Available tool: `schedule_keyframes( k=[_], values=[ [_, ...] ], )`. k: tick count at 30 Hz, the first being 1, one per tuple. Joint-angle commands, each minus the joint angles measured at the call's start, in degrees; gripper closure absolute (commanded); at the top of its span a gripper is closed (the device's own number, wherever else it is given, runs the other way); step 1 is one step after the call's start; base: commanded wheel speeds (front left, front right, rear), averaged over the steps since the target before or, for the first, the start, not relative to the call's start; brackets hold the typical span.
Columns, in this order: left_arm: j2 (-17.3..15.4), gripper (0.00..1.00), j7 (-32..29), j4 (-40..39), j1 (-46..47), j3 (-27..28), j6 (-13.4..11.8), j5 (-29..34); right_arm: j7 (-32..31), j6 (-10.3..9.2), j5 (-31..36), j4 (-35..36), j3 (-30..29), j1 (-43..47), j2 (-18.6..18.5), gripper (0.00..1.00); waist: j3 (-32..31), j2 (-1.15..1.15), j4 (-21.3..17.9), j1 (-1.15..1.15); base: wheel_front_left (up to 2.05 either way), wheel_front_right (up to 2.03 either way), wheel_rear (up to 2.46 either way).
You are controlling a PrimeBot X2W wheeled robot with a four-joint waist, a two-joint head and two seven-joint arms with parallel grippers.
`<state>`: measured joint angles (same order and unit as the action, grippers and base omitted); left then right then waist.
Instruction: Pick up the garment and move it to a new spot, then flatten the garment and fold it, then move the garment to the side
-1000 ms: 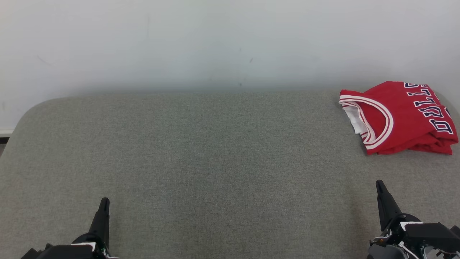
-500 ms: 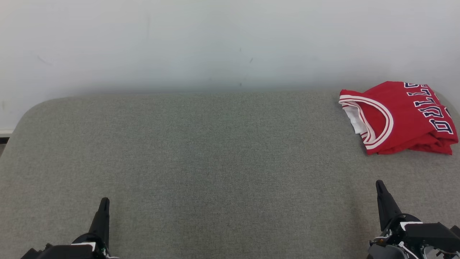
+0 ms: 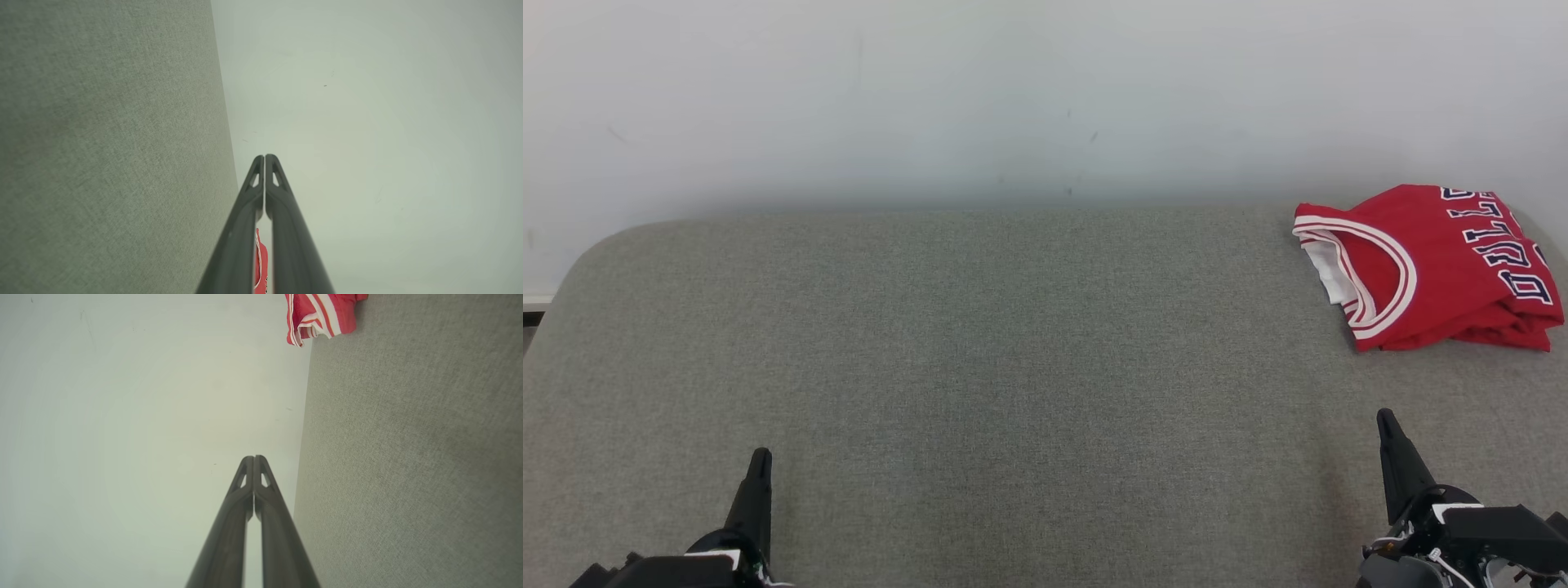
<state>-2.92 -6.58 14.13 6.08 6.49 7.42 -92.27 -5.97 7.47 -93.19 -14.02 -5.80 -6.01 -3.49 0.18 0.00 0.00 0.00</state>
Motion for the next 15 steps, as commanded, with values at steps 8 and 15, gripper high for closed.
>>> schedule_keyframes(
  k=[8, 15],
  values=[
    [0.12, 1.0, -0.04, 0.01, 0.42, 0.15, 0.16, -0.27, -0.17, 0.04, 0.46, -0.04, -0.19, -0.38, 0.19, 1.0, 0.0, 0.0, 0.0, 0.0, 0.0, 0.0, 0.0],
    [0.12, 1.0, -0.04, 0.01, 0.42, 0.14, 0.16, -0.27, -0.25, 0.04, 0.43, -0.05, -0.27, -0.39, 0.23, 1.0, 0.0, 0.0, 0.0, 0.0, 0.0, 0.0, 0.0]
  ],
)
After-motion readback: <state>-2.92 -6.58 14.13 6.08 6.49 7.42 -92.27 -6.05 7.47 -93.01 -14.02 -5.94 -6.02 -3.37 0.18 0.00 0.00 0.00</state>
